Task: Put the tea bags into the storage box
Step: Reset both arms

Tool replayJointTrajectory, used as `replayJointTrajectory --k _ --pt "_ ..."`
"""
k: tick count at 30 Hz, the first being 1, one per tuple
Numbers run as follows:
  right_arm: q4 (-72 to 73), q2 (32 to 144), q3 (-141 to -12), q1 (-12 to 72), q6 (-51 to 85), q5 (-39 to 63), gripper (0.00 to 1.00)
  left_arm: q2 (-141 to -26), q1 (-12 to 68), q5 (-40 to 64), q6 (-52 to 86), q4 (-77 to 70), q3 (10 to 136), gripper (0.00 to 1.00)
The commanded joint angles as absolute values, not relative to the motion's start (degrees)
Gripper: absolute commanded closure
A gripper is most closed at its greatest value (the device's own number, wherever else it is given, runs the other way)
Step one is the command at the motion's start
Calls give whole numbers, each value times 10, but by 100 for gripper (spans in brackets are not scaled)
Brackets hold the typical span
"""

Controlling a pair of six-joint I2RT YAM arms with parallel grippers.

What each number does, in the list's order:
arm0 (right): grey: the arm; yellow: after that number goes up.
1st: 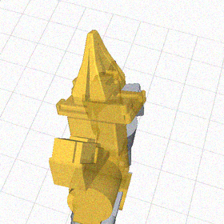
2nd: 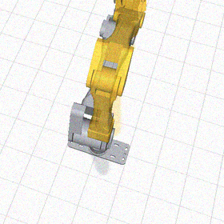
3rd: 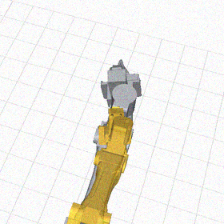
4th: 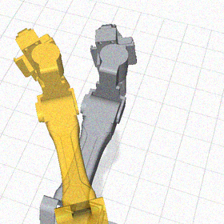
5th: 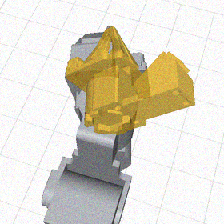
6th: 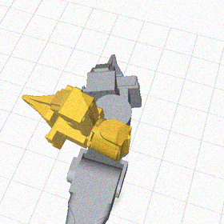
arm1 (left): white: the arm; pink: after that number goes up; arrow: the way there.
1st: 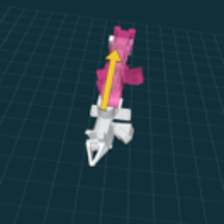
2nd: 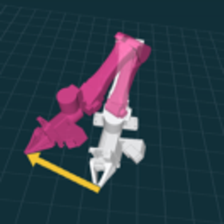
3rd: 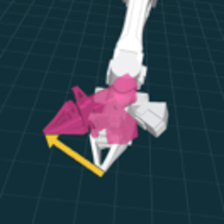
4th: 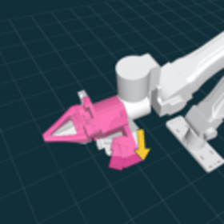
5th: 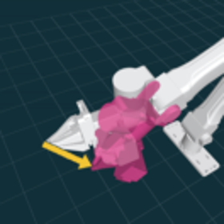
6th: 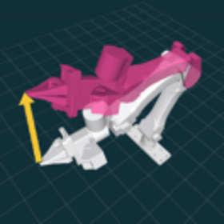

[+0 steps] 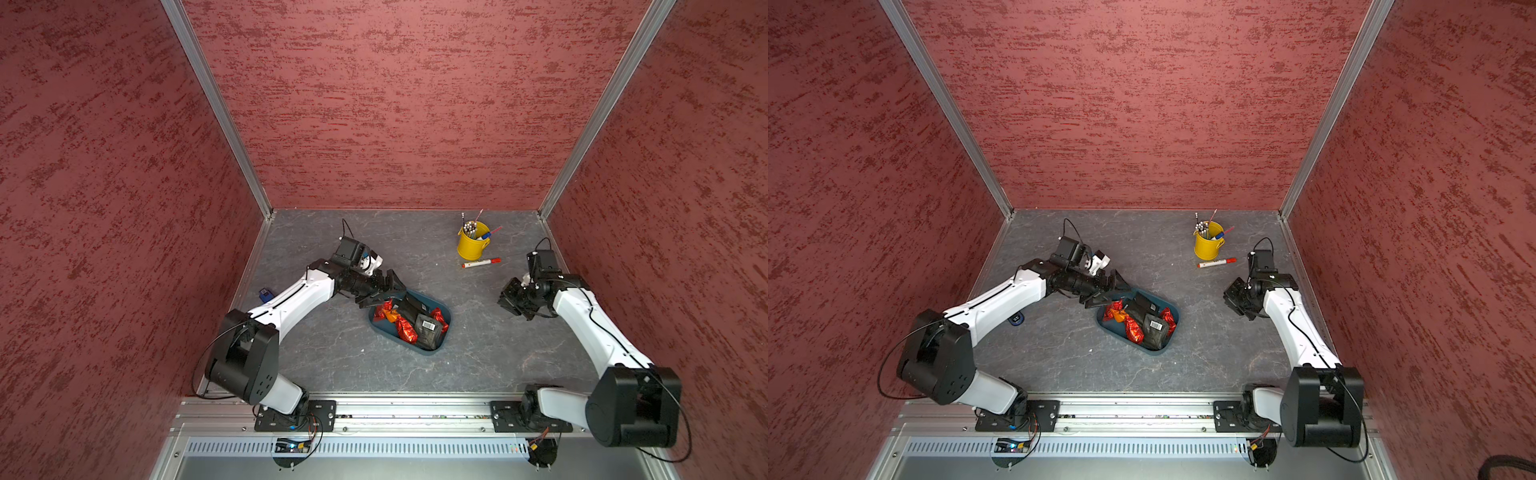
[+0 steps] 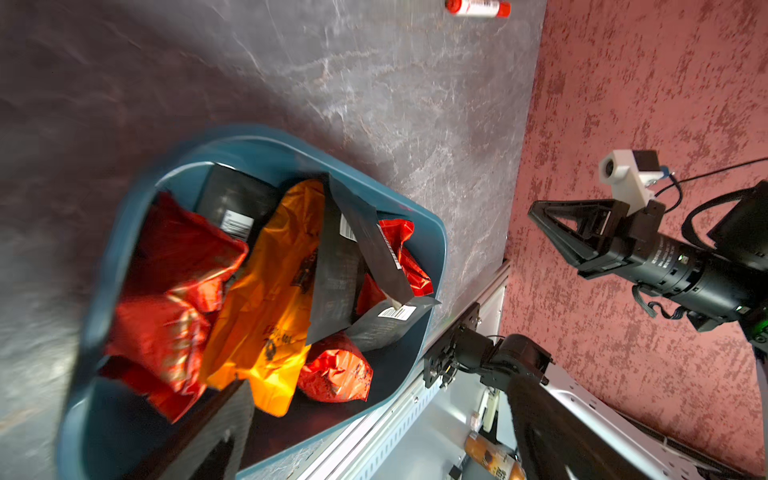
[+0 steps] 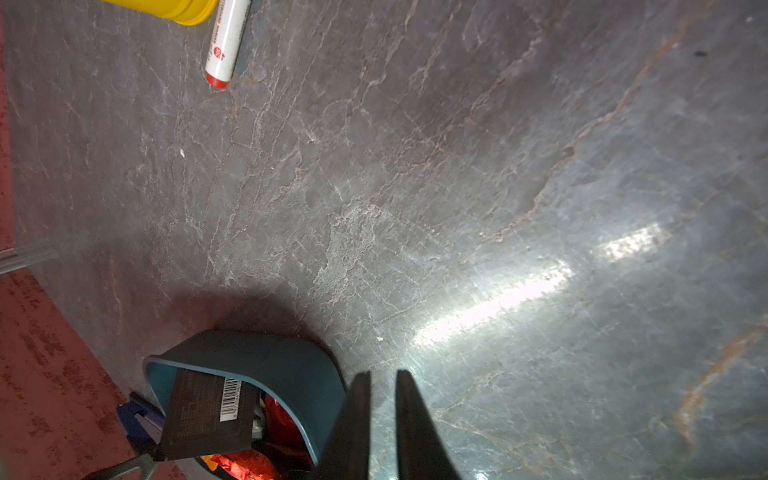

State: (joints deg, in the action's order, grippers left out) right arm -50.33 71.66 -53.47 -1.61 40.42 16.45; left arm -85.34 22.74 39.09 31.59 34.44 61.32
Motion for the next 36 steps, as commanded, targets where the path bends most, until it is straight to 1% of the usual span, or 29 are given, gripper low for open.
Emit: replayJointTrajectory --k 1,2,4,6,7,11,12,13,14,15,17,20,24,27,29,35,36 --pt "-478 689 -529 -17 394 166 67 -812 196 339 271 378 630 0" --pt "-477 685 -528 -17 393 164 60 -801 187 319 264 379 626 0" --pt "-479 680 -527 -17 390 159 42 -773 165 278 247 373 612 0" --pt "-482 676 -527 -17 388 151 28 -749 143 232 239 362 597 0" --pt "-485 673 -527 -17 385 144 25 -735 133 203 234 354 585 0" --pt "-484 641 -520 -17 379 90 19 -679 118 89 195 297 532 0" --pt "-482 625 -517 -17 377 66 12 -662 116 66 179 269 510 0" --pt "-479 609 -512 -16 373 44 7 -645 116 46 163 236 484 0" --pt "-472 593 -508 -15 368 23 6 -629 116 27 149 205 464 0" --pt "-461 573 -499 -14 360 0 2 -612 116 5 134 170 436 0" --pt "-430 535 -477 -9 346 -48 2 -583 116 -38 109 107 388 0" --pt "-327 475 -414 -5 316 -93 2 -558 114 -93 63 7 320 0" --pt "-172 431 -324 -3 294 -122 1 -570 95 -114 47 -99 262 0" --pt "-147 459 -319 -2 288 -140 2 -594 68 -110 43 -142 253 0" --pt "-142 481 -327 0 281 -144 2 -609 56 -108 42 -195 240 0" --pt "-94 526 -316 6 261 -176 2 -677 18 -39 41 -390 177 0" --pt "-83 524 -309 6 259 -184 2 -693 15 -37 41 -400 176 0"
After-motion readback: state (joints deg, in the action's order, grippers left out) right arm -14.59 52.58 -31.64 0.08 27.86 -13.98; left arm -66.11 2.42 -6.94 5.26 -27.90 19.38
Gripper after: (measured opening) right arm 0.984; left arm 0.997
